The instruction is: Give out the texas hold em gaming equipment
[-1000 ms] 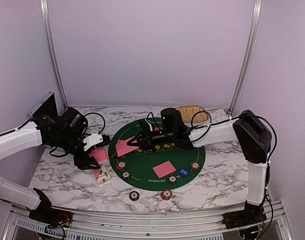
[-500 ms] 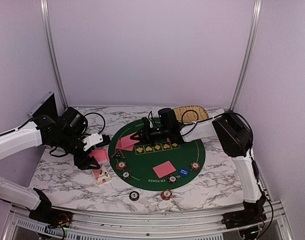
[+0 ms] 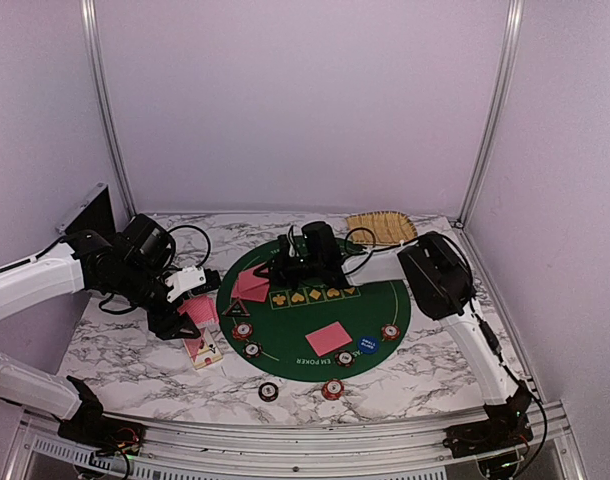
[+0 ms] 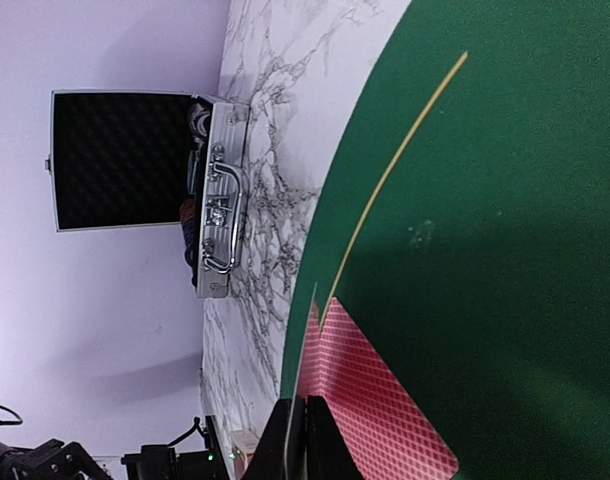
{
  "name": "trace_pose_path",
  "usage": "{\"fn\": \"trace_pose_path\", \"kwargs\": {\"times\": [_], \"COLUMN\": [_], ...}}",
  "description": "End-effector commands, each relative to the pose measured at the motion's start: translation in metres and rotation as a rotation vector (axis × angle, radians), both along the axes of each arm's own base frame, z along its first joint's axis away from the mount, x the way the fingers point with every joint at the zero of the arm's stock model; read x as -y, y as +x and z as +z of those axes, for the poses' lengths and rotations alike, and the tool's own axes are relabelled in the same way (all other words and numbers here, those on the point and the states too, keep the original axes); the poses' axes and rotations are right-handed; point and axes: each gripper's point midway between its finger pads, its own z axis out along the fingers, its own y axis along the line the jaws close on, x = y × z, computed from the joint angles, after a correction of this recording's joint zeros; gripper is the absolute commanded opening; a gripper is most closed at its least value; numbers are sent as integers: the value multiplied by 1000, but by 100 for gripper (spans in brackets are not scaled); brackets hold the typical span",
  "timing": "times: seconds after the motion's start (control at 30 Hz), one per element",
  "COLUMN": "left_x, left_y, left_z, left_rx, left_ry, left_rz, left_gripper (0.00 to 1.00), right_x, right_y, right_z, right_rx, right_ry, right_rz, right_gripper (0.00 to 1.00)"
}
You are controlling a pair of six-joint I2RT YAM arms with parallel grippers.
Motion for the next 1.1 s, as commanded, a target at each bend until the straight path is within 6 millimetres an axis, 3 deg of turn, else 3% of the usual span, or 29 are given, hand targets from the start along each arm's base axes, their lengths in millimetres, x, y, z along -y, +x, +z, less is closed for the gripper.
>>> {"fn": "trace_pose_path", "kwargs": {"times": [0.0, 0.1, 0.27, 0.4, 0.77, 1.07], "left_x": [1, 1, 1, 1, 1, 1], "left_y": [-4, -3, -4, -5, -5, -6], "left_z": [4, 4, 5, 5, 6, 6], "left_rx": [-4, -5, -4, -3, -5, -7], "left_ry": [-19, -21, -23, -24, -29, -30], "left_rz": [-9, -8, -9, -7, -6, -8], "left_gripper": [0, 0, 0, 0, 0, 0], "right_x": [2, 3, 4, 13, 34, 50], "right_y": [18, 18, 16, 14, 13, 7], "right_z": [-5, -9, -11, -11, -20, -57], "right_rx": [39, 46, 84, 100, 127, 163], "right_ry": [-40, -73, -177, -247, -450, -677], "right_rz": [-52, -63, -73, -93, -109, -67], "right_gripper": [8, 13, 40, 51, 66, 75]}}
